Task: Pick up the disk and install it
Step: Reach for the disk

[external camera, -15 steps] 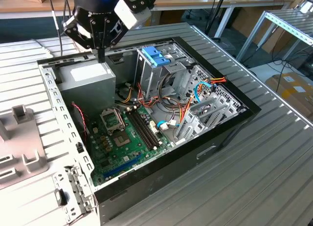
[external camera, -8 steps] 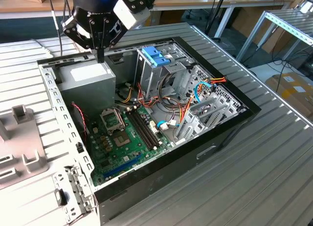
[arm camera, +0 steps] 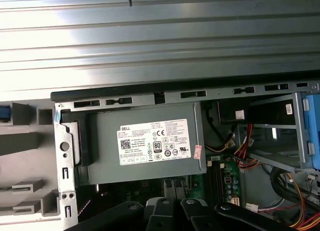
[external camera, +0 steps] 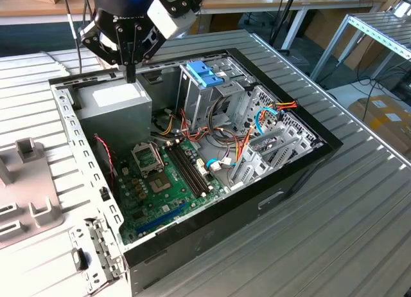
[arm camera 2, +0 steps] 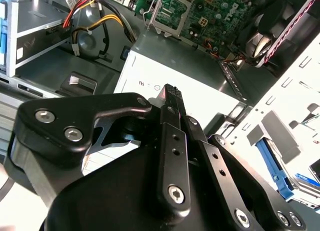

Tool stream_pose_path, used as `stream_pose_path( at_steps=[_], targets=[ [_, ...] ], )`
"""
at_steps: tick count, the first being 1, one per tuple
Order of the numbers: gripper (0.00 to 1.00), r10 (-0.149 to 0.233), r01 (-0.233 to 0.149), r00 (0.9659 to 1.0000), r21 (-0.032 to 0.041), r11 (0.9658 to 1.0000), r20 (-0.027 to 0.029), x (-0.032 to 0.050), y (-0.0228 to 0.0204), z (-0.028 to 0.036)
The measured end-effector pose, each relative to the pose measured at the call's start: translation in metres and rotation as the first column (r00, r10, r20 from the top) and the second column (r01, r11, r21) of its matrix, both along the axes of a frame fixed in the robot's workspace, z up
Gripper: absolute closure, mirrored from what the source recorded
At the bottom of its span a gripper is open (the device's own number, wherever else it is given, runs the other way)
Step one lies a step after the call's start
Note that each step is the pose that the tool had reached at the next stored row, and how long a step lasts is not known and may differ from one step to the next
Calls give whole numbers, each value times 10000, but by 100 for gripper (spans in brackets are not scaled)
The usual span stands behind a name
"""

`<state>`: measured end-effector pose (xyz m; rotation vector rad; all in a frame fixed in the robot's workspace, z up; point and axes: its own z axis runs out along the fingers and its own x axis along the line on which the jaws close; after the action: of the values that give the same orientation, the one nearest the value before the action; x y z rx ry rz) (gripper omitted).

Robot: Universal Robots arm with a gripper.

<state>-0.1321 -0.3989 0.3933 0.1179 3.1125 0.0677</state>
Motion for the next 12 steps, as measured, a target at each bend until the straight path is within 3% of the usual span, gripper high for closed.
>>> stream_pose_path(
  at_steps=[12],
  targets=[
    [89, -1, 1, 10000, 0, 10000, 0, -23, 0, 0]
  ],
)
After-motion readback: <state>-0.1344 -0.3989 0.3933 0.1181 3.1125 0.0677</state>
